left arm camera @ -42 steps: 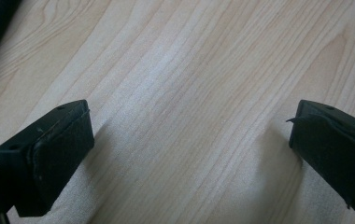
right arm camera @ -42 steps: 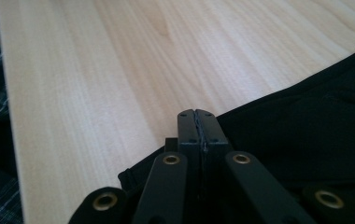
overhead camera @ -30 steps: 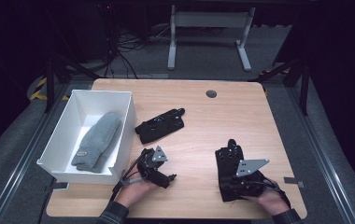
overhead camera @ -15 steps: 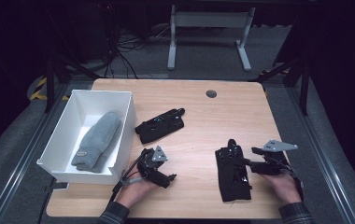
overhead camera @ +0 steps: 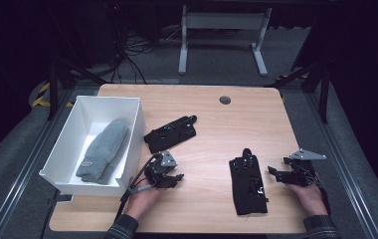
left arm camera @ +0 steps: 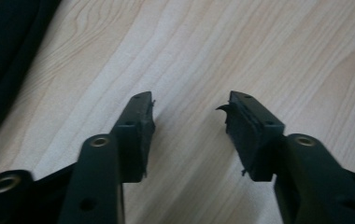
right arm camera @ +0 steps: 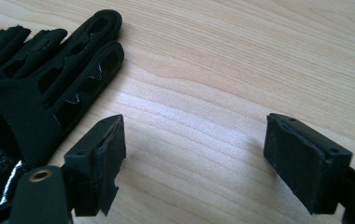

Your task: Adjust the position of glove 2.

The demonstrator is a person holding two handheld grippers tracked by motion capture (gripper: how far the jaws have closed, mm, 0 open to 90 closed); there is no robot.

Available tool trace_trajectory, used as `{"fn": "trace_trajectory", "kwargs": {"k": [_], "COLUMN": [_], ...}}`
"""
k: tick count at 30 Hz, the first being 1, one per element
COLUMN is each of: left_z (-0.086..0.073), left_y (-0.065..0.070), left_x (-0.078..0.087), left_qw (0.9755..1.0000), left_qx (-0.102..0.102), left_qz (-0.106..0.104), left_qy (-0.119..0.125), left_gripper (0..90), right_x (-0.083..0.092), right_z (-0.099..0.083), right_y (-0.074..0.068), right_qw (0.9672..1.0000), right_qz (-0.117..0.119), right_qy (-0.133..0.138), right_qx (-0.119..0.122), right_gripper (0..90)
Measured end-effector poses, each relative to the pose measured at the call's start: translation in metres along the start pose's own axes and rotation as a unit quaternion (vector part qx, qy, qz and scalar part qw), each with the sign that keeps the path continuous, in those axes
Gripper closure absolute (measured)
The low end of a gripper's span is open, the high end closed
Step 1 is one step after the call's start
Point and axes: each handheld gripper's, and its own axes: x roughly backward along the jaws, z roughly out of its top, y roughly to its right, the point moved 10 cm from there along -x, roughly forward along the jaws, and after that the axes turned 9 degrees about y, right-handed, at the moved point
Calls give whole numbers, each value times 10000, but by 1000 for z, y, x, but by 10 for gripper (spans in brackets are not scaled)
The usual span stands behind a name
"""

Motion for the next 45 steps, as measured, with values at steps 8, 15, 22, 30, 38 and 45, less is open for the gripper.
{"fn": "trace_trajectory", "kwargs": {"k": [8, 15, 22, 30, 38, 45], "left_z": [22, 45, 66, 64, 48, 43], "left_y": [-16, -38, -73, -102, -93, -72], "left_x": [-4, -9, -18, -33, -45, -41], "left_qw": [9994, 9986, 9965, 9942, 9952, 9971], "left_qx": [208, 339, 369, 471, 562, 562], "left_qz": [217, 399, 744, 959, 756, 484], "left_qy": [-148, 7, 72, -143, -258, -162], "left_gripper": [898, 899, 899, 899, 900, 900], "right_x": [-1, -1, -2, -2, -2, -2], "right_z": [-1, -1, -1, -1, -1, -1], "right_y": [-1, -1, -1, -1, -1, -1], "right_qw": [10000, 10000, 10000, 10000, 10000, 10000], "right_qz": [-63, -26, -22, -18, -18, -24], "right_qy": [-4, -10, -10, -4, -8, -12], "right_qx": [54, 67, 78, 84, 87, 91], "right_gripper": [175, 167, 165, 164, 164, 163]}}
